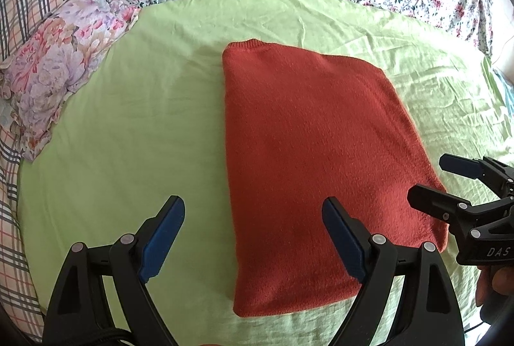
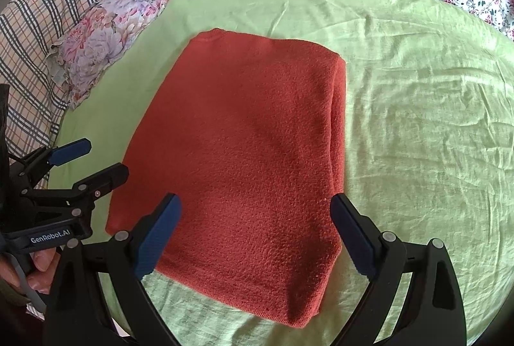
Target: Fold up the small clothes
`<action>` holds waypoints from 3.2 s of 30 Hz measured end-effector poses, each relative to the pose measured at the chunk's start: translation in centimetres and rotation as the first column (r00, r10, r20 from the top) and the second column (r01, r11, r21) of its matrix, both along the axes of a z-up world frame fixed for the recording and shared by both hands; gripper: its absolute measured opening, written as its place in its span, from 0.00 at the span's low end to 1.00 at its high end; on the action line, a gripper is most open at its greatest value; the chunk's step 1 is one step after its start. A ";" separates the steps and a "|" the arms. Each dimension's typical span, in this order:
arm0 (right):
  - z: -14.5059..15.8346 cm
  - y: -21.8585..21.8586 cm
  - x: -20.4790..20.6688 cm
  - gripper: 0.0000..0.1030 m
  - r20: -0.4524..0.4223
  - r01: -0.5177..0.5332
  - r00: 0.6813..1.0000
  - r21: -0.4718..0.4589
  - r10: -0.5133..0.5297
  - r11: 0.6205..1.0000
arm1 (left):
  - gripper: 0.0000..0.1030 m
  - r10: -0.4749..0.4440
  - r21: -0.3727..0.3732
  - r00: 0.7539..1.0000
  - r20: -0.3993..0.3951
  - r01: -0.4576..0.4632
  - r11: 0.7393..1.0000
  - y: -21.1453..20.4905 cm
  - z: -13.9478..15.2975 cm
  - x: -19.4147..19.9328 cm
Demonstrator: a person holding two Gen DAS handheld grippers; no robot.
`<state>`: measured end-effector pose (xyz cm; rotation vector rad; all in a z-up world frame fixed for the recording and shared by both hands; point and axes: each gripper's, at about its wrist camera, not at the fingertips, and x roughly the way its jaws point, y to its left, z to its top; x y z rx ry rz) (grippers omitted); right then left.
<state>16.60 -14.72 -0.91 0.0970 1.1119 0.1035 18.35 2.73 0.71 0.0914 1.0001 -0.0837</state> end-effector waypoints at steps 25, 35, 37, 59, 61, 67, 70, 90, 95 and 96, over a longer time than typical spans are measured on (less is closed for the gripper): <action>0.5 -0.3 -0.6 0.91 0.028 0.015 0.999 0.007 -0.015 1.000 | 0.85 -0.014 -0.001 1.000 0.021 0.014 1.000 -0.1 0.5 -0.6; 1.0 -0.2 -1.0 0.91 0.038 0.018 0.999 0.008 -0.019 1.000 | 0.85 -0.023 -0.001 0.999 0.023 0.023 1.000 -0.2 0.6 -0.8; 1.0 -0.2 -1.1 0.91 0.039 0.019 0.999 0.007 -0.019 1.000 | 0.85 -0.023 0.000 0.999 0.023 0.023 1.000 -0.2 0.6 -0.8; 1.1 -0.2 -1.1 0.91 0.039 0.019 0.999 0.009 -0.019 1.000 | 0.86 -0.039 0.000 0.999 0.010 0.039 0.999 -0.5 0.4 -0.4; 1.2 -0.3 -1.1 0.91 0.039 0.020 0.999 0.008 -0.020 1.000 | 0.86 -0.040 -0.001 0.999 0.010 0.040 0.999 -0.5 0.3 -0.4; 1.1 -0.6 -0.9 0.91 0.038 0.021 0.999 0.010 -0.021 1.000 | 0.86 -0.039 -0.005 0.999 0.006 0.039 0.999 -0.6 0.3 -0.2; 1.0 -0.7 -0.7 0.91 0.037 0.023 0.999 0.012 -0.024 1.000 | 0.86 -0.042 -0.005 0.999 0.004 0.042 0.999 -0.7 0.3 0.0; 0.5 -1.1 0.2 0.91 0.029 0.040 0.999 0.011 -0.040 0.999 | 0.86 -0.006 -0.005 1.000 0.006 0.006 1.000 0.1 -0.3 0.8; 0.3 -1.1 0.3 0.91 0.026 0.041 0.999 0.006 -0.041 0.999 | 0.86 -0.002 -0.005 1.000 -0.001 0.002 1.000 0.2 -0.4 0.7; 0.3 -1.1 0.2 0.91 0.025 0.042 0.999 0.006 -0.042 0.999 | 0.86 -0.002 -0.007 1.000 0.002 0.002 1.000 0.3 -0.4 0.6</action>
